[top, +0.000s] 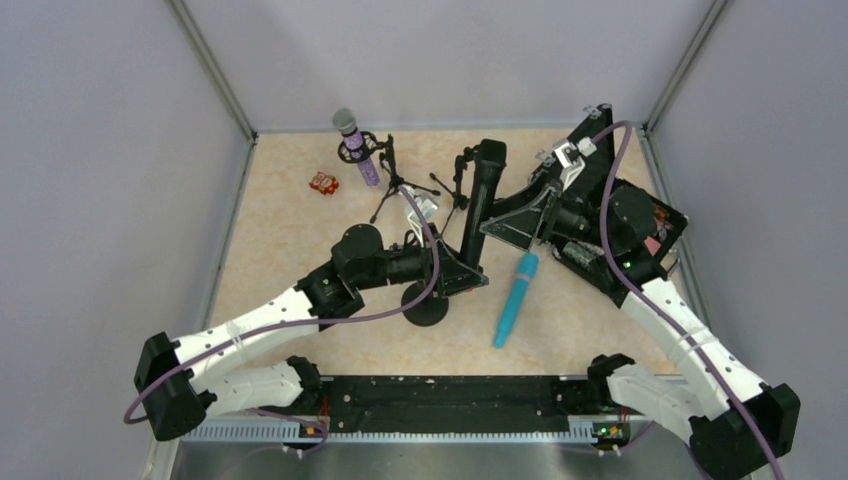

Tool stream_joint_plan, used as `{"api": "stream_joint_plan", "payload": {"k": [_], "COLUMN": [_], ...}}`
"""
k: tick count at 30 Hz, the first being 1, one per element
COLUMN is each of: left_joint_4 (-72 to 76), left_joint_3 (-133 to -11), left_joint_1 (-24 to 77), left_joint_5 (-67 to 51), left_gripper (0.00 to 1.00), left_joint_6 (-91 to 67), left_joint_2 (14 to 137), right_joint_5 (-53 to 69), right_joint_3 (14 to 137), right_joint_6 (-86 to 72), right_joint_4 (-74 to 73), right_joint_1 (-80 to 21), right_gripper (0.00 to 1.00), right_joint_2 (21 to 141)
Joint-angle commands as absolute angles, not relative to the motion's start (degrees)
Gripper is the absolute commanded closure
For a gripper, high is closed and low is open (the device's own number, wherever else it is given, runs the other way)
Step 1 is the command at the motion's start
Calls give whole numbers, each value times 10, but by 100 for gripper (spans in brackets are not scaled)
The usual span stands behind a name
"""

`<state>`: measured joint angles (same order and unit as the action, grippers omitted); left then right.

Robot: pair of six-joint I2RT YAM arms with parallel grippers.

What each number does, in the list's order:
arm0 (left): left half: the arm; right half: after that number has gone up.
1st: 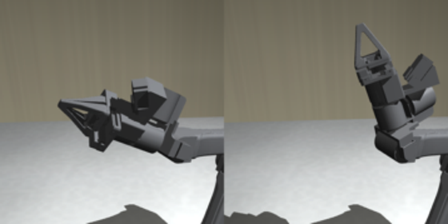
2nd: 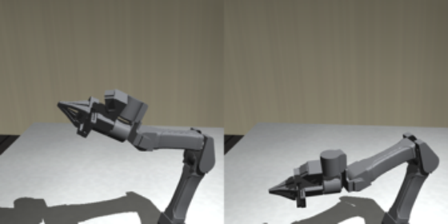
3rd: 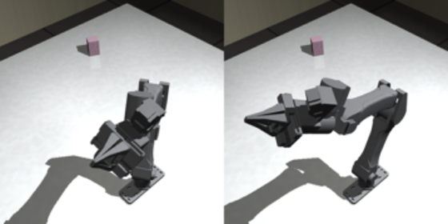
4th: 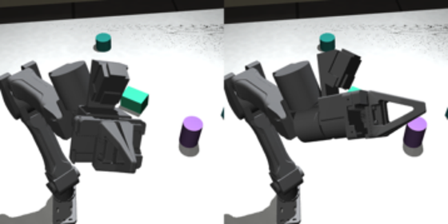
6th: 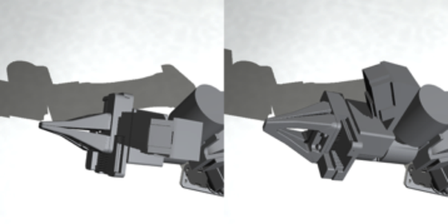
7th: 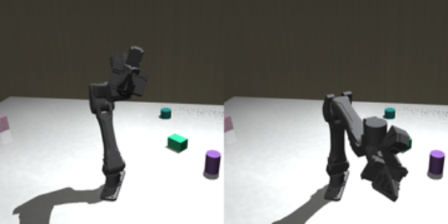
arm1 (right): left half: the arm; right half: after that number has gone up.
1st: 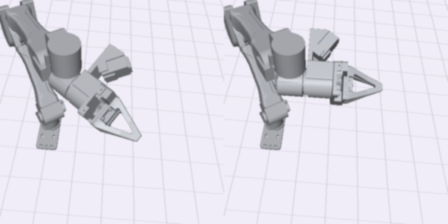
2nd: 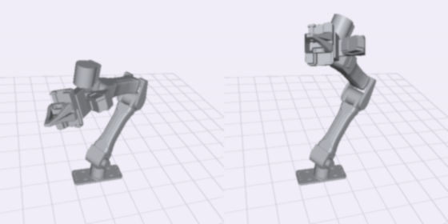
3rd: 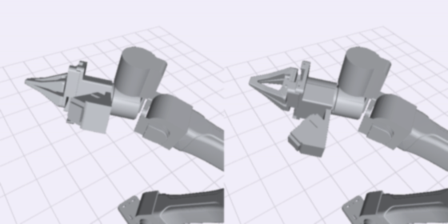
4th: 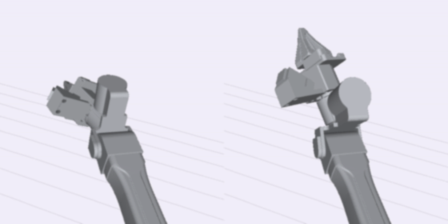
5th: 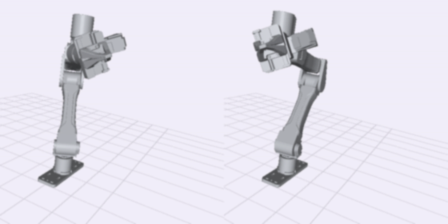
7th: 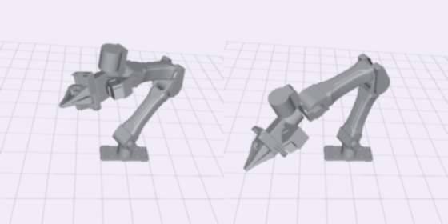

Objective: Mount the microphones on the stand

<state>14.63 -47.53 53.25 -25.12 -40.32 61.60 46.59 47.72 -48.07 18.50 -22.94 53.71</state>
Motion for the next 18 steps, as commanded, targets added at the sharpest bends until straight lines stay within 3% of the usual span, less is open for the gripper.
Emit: {"api": "stream_joint_plan", "payload": {"k": [1,9,15,18], "left_joint_4": [211,240,263,265], "left_joint_3": [-459,-441,-443,-446], "left_joint_1": [532,532,532,532], "left_joint_5": [-296,-311,-317,-320], "left_gripper": [100,100,100,100], "left_joint_6": [-401,-421,-430,-432], "left_joint_2": [593,599,619,626], "right_joint_5": [562,572,548,543], "right_joint_3": [469,428,407,404], "right_joint_6": [-553,-711,-721,-735], "right_joint_4": [342,543,558,579], "right_joint_1": [-224,-226,-235,-236], "right_gripper": [5,10,17,26], "right_joint_2": [551,596,613,622]}}
